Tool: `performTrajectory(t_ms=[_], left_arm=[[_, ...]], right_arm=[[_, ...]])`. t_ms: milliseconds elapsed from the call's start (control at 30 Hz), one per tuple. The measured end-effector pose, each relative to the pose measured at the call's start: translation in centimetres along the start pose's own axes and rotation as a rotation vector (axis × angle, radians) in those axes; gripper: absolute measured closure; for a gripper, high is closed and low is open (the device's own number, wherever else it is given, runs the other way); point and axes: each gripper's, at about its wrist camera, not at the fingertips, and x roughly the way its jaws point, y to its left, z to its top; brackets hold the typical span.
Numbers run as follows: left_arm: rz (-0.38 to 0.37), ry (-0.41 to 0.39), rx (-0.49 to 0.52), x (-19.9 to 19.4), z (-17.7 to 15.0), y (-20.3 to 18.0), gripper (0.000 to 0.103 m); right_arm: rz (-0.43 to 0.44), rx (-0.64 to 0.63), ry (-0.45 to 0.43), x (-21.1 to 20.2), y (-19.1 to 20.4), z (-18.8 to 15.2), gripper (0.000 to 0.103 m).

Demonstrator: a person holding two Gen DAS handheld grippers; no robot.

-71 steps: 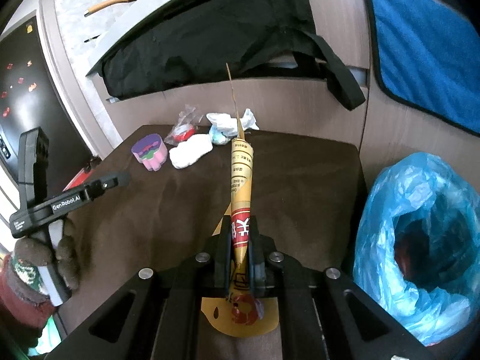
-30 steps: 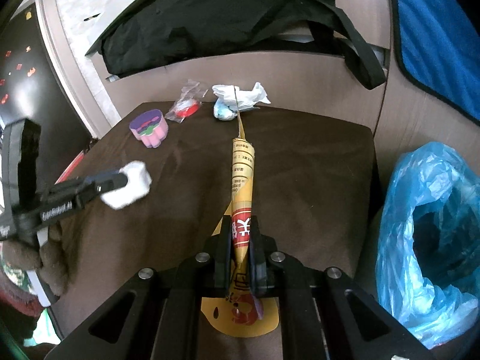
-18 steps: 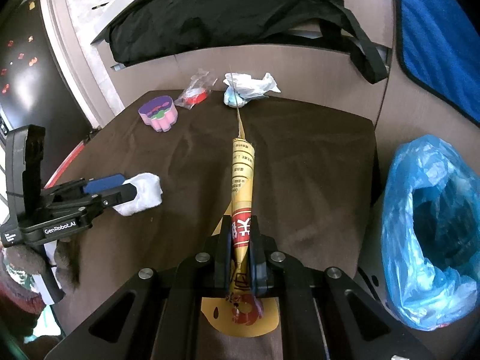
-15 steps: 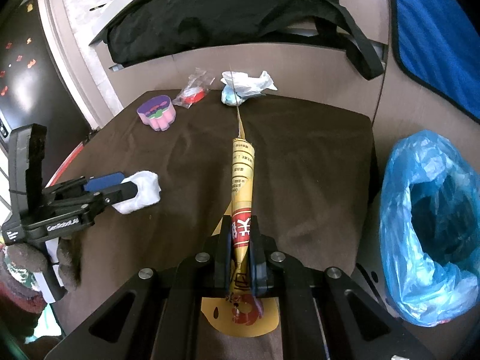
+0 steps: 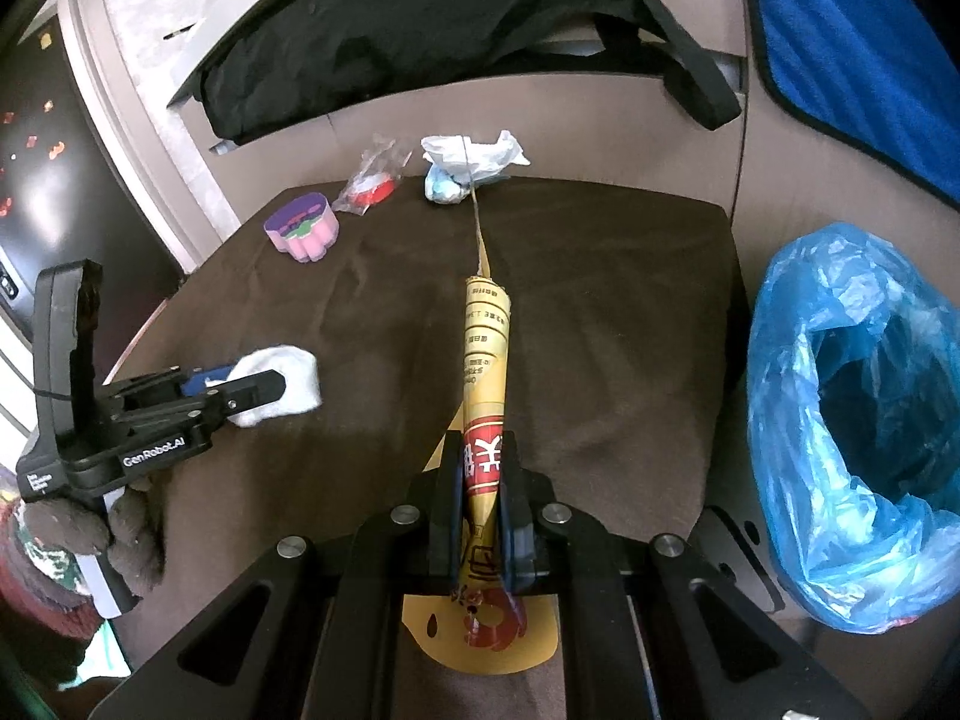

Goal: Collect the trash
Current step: 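Carry tissue and yellow card over the bin and release both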

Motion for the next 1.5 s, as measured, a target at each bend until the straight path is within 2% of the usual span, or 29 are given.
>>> performTrajectory(t_ms=[300,533,767,933,1067,1200,1333,1500], left_arm=[[-0.005,-0.069,0.031,-2.6,0.6,-2.7,0.082],[-0.057,-0.189,0.076,-6.3,2.8,-7.3,0.083],[-0.154,-0.344,0.149,-10.1,6.1,-14.4,0.083],[-0.228,-0.418,0.183,-10.6,8.1,-19.4,0.083],[-0.269,-0.437,0.199,-9.6,9.0,-22.6,0.083],[-0.309,-0.407,0.223,-7.4,9.5,-25.4,0.083],[-0.317,-0.358,0.259,-4.1,9.6,-27.3,0.083],[-0.309,-0.307,0.258,-1.0,9.5,-27.8,0.083]], right_arm=[[0.017,0.01,-0.08,-2.8,-0.7,-0.4,0.094],[-0.007,0.024,-0.181,-7.3,-2.0,-0.5,0.094],[-0.087,0.026,-0.322,-13.7,-4.5,0.6,0.094],[-0.202,0.015,-0.417,-18.4,-7.1,1.3,0.094],[-0.273,0.04,-0.47,-21.4,-9.8,1.1,0.094],[-0.328,0.079,-0.482,-22.5,-12.9,1.0,0.094],[-0.351,0.104,-0.466,-21.2,-15.5,0.9,0.094],[-0.309,0.184,-0.43,-18.0,-18.5,0.2,0.094]])
